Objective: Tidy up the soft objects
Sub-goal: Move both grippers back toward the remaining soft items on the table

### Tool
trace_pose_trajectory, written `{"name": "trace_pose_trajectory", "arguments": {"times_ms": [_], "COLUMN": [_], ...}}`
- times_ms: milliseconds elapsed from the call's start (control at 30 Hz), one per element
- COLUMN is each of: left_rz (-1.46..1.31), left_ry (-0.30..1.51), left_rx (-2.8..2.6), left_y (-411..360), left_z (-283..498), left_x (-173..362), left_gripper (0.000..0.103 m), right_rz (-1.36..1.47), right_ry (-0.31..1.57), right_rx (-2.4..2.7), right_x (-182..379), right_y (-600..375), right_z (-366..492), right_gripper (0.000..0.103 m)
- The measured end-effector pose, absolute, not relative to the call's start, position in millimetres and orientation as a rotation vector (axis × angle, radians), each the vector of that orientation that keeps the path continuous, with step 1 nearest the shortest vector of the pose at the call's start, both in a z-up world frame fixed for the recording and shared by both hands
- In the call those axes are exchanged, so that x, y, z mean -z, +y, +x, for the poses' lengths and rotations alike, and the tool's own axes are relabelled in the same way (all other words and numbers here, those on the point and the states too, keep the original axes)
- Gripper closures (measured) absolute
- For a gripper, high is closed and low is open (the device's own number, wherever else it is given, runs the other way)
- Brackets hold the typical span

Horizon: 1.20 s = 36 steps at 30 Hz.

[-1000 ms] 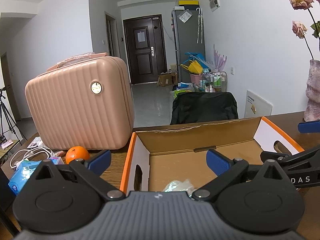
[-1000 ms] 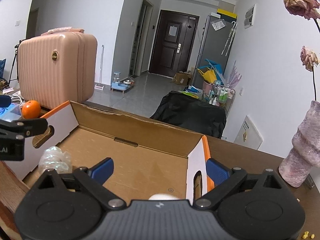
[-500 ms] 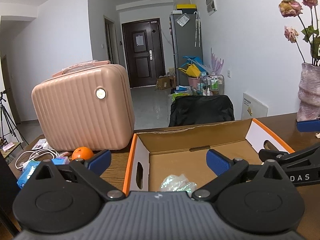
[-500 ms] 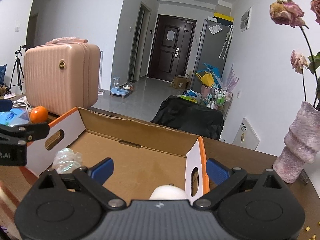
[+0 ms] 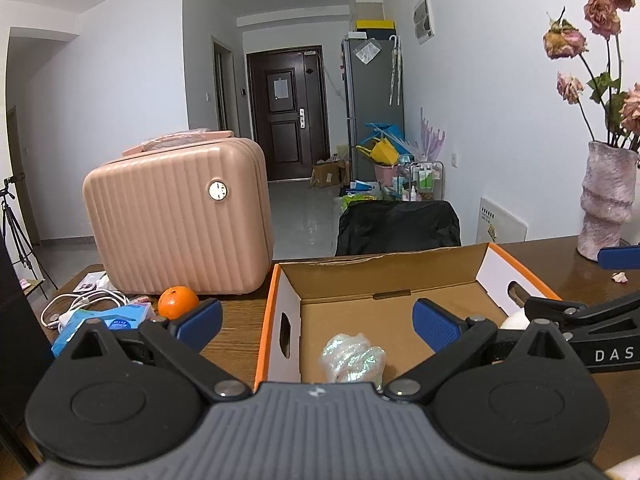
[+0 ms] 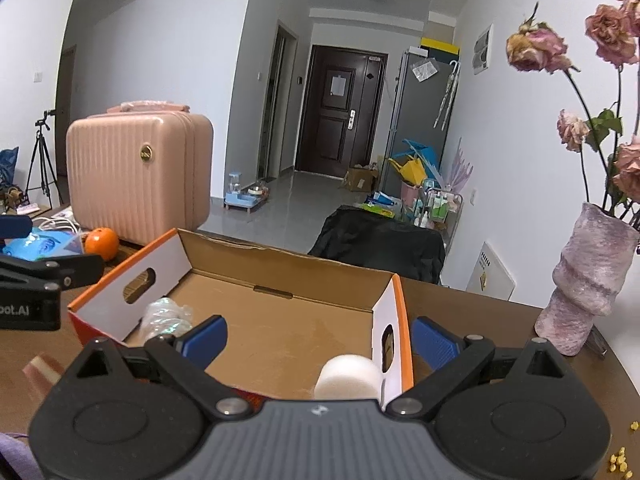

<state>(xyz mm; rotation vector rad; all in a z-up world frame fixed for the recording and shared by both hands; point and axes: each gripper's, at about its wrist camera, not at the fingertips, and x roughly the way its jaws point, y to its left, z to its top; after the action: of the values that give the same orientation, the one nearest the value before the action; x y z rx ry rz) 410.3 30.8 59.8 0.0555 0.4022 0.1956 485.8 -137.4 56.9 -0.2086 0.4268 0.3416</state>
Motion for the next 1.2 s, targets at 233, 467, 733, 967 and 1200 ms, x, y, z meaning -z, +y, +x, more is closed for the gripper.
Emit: {"name": "trace_pose_trajectory", "arguments": {"times_ms": [233, 467, 733, 967, 1200], "left_rz": [0.035, 0.002, -0.006, -0.004, -0.002], "left_ry": [0.382, 0.382, 0.375, 0.374, 0.373], "left_rx": [-0.182, -0.161, -0.129, -0.109, -0.088], "left_y": [32.8, 35.1, 28.9, 23.8, 18.1], "left_z": [386.1, 363.9, 336.9, 312.7, 288.4], "left_x": [-62.8, -61.1, -56.5, -51.3, -45.3], "left_gripper": [0.0, 0.0, 0.0, 0.0, 0.0], "right_rz": [-0.193, -0.168, -0.153, -0.14, -0.116], "right_ry": [0.409, 0.383, 0.357, 0.337, 0.332], "right_rx": [-0.341, -0.333, -0.325, -0.335, -0.351], "right_x": [-59.5, -60.0, -55.7, -51.3, -43.5], "right_y": [-146.6, -161.8, -173.9, -180.0, -183.4], "right_z": [460.8, 432.1, 398.5, 370.5, 344.6], "right_gripper": [0.004, 0.003, 0.003, 0.002, 0.002]}}
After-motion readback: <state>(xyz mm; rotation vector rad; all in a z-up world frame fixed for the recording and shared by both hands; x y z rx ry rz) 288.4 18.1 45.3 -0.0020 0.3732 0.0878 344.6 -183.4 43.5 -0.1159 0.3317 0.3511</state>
